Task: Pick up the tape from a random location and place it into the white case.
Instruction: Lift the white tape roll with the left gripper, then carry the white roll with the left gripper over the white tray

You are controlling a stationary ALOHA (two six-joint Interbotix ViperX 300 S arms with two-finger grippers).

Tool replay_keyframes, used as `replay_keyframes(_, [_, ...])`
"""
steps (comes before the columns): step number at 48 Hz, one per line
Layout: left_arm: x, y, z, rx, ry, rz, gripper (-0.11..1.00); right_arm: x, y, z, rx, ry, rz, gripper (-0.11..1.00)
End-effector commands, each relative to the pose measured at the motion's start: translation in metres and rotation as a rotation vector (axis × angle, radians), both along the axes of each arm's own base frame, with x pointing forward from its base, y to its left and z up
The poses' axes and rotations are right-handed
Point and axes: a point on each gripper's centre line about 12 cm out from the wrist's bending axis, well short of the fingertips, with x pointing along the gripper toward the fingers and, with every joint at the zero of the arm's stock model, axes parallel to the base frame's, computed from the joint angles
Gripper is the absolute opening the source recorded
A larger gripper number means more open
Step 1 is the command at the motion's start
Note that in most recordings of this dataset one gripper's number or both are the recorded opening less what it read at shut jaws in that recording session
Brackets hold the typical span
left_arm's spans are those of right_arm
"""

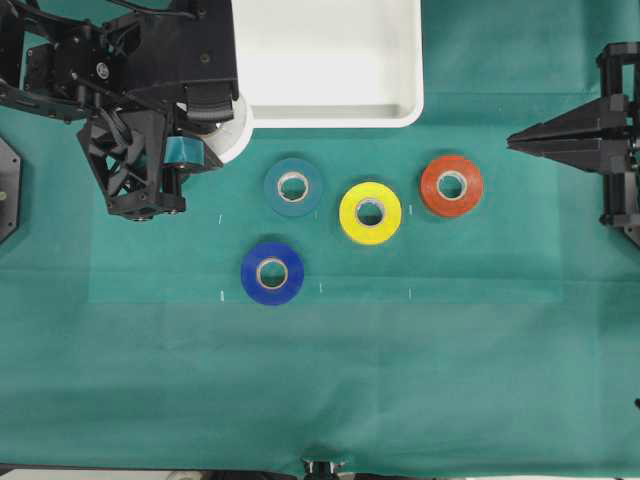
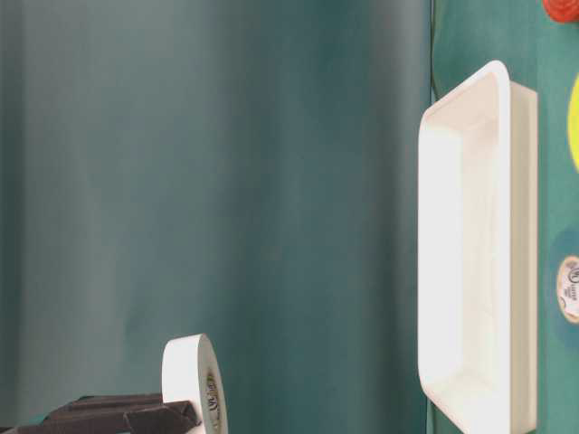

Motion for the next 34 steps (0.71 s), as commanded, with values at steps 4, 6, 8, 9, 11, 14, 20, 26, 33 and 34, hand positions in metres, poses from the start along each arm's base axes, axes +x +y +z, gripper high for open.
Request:
replay_keyframes(4, [-0.002, 0.000, 0.016, 0.003, -0.049, 0.000, 0.25, 0.003, 0.000, 0.009, -0.002, -0.023, -0.001, 0.00])
replay_keyframes(6, [-0.002, -0.001, 0.016, 0.004, -0.049, -0.002, 0.25, 0.003, 0.000, 0.009, -0.002, -0.023, -0.001, 0.00])
replay_keyframes(8, [-0.002, 0.001, 0.016, 0.007, -0.052, 0.002, 0.25, 0.003, 0.000, 0.009, 0.000, -0.023, -0.001, 0.00])
replay_keyframes(9, [-0.002, 0.001, 0.016, 0.007, -0.052, 0.003, 0.25, 0.003, 0.000, 0.009, 0.000, -0.023, -0.001, 0.00])
replay_keyframes(11, [-0.002, 0.003, 0.016, 0.007, -0.054, 0.009, 0.25, 0.003, 0.000, 0.009, 0.000, -0.023, 0.000, 0.00])
replay_keyframes(14, [-0.002, 0.007, 0.016, 0.011, -0.052, 0.018, 0.25, 0.003, 0.000, 0.009, 0.000, -0.023, 0.000, 0.00])
replay_keyframes(20, [-0.003, 0.019, 0.017, 0.014, -0.052, 0.050, 0.25, 0.003, 0.000, 0.010, -0.002, -0.026, 0.000, 0.00])
replay_keyframes(26, [-0.005, 0.037, 0.017, 0.029, -0.050, 0.087, 0.25, 0.003, 0.000, 0.010, 0.000, -0.025, 0.000, 0.00])
replay_keyframes(33, [-0.009, 0.061, 0.018, 0.043, -0.051, 0.142, 0.25, 0.003, 0.000, 0.009, -0.002, -0.023, -0.001, 0.00])
replay_keyframes(34, [-0.010, 0.064, 0.019, 0.045, -0.052, 0.149, 0.25, 0.003, 0.000, 0.010, -0.002, -0.025, 0.000, 0.00])
